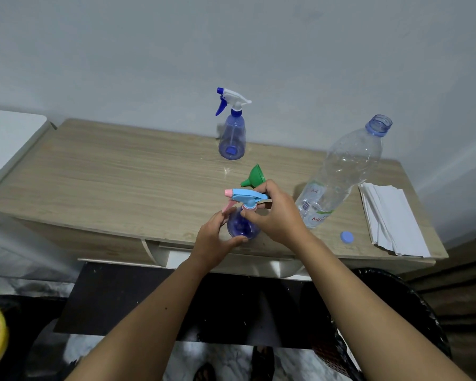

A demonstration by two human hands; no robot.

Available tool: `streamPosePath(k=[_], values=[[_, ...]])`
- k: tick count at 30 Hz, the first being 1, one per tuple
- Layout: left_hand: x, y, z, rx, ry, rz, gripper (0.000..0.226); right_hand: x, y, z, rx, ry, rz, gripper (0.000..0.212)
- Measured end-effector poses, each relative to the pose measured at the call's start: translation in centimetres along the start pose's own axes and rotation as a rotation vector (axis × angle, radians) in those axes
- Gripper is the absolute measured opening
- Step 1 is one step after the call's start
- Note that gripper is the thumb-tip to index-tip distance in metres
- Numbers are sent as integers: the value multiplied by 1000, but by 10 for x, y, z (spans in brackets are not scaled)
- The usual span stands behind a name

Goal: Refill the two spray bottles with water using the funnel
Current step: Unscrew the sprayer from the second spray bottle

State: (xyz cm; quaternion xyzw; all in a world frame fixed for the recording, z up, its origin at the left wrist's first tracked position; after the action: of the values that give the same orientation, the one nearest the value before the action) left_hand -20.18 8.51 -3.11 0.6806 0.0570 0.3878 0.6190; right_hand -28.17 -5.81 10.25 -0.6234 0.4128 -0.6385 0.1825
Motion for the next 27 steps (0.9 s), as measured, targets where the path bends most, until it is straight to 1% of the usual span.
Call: streamPosePath(k=[2,3,7,9,12,18,22,25,27], values=[[0,0,0,4,-1,1,90,-1,1,3,8,23,2,47],[1,1,1,-3,5,-5,89,-1,1,4,6,32,17,46],[1,1,0,-2,25,-47,92,0,9,1,-4,-16,191,33],[1,1,-1,7,25,-62,93,1,7,-2,0,-25,185,31],[0,-1,-1,11,13,-57,93,1,5,-1,2,16,146,35],[0,-1,-1,19,24,-57,91,-2,6,-4,6,24,144,29],[1,0,-2,8,23,-74,88,-2,1,-3,40,64,11,39],[1,1,-2,13,12,-87,88,-1,1,-3,26,47,62,32],[1,1,-2,18,6,-78,85,-1,3,-4,11,19,115,34]])
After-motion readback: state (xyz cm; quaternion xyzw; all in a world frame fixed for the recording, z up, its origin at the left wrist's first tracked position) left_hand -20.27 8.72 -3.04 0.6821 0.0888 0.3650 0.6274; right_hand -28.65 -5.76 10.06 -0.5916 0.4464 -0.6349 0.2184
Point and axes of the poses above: each hand's wrist, its own z-axis towards the middle knuckle, its own x-axis out of the back of the hand, y = z × x, the point moved 6 cm from there along z, towards the middle knuckle, and after that the axes turned 12 degrees about -y, right-handed, at the moved point
